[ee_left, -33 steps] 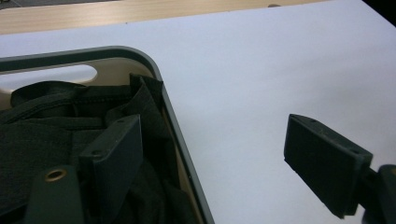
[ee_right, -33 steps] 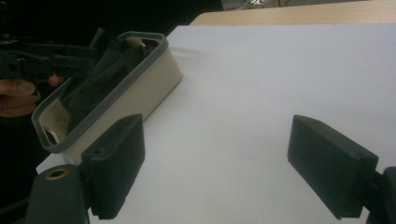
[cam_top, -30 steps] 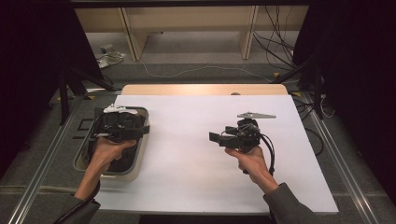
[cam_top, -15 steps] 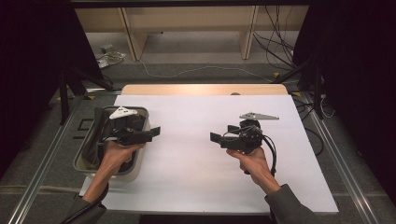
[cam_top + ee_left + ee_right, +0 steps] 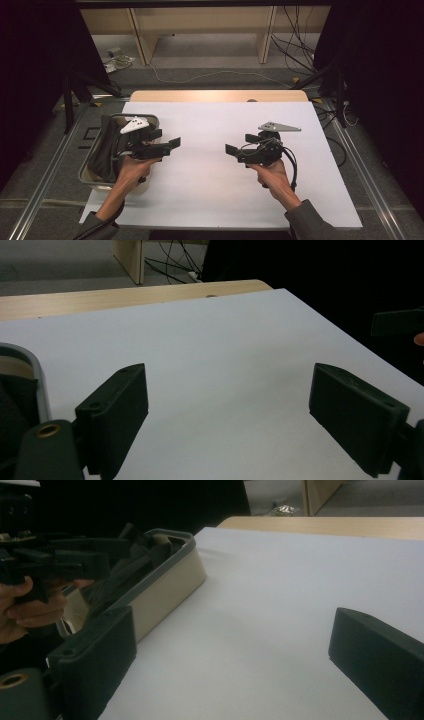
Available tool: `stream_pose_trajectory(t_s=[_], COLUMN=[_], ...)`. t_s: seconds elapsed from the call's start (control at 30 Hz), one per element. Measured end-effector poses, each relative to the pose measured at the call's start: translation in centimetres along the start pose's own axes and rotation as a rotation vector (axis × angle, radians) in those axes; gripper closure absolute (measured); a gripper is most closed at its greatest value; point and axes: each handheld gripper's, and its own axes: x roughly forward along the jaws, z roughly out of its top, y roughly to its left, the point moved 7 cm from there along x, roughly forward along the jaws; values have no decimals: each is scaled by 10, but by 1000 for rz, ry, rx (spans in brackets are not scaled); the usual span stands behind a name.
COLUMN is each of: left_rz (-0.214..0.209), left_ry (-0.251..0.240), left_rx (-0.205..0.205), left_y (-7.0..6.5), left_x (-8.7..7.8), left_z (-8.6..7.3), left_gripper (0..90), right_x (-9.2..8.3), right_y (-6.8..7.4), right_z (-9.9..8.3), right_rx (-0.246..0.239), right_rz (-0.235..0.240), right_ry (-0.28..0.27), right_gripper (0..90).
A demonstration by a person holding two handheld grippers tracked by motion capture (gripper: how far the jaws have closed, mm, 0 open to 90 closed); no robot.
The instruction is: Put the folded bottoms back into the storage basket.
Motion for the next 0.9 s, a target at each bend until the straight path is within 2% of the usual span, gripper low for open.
stream_pose_trajectory(t_s=[0.23,0.47,0.67,0.9], left_rz=[-15,-54,-95,-114], left_ry=[-19,-41,-42,-66], left_rx=[29,53,90,133], left_y=[-11,-21,-29,-36], left_x=[4,6,7,6], left_z=[-5,-11,-17,-21], left_gripper=[155,143,122,107], right_x=[-4,-6,-8,-9], right_y=[-3,-4,-4,-4], right_z=[-1,-3,-4,-7], right_rx=[-1,-9,-21,-31], right_rz=[1,4,3,5], right_ry=[-22,-32,-40,-40], right_gripper=[49,31,24,23])
